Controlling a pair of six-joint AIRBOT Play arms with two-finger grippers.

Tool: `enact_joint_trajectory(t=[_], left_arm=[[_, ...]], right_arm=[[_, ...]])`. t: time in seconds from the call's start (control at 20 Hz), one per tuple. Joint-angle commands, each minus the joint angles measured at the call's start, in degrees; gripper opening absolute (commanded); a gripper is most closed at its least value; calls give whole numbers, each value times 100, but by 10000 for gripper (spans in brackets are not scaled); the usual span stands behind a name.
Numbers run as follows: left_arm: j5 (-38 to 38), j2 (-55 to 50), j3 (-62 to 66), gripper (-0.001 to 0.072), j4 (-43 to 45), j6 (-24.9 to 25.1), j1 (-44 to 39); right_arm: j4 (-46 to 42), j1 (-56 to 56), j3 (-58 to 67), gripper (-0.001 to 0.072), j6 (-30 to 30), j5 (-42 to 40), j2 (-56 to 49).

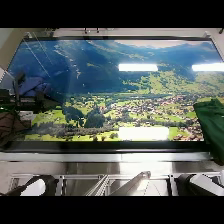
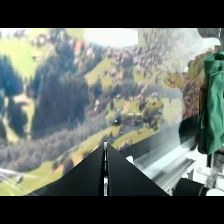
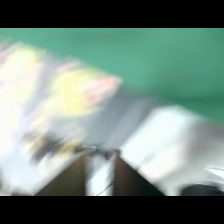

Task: Fold the shirts.

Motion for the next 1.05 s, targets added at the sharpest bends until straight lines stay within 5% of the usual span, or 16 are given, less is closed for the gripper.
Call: enact_joint_trajectory(t=[0.0,0.2,0.4,1.0], left_arm=[[-57,260,136,24,-9,2,7],[-66,485,313,24,-7,2,4],[-59,671,544,24,-9,-20,4],[-411,1051,557,23,-7,-20,4]], right_arm=[[1731,1816,133,21,-555,-549,42],[1727,4159,164,19,-1252,-2367,170],[1725,4854,164,19,-1480,-3453,748],[2135,4885,160,20,-1392,-3040,909]])
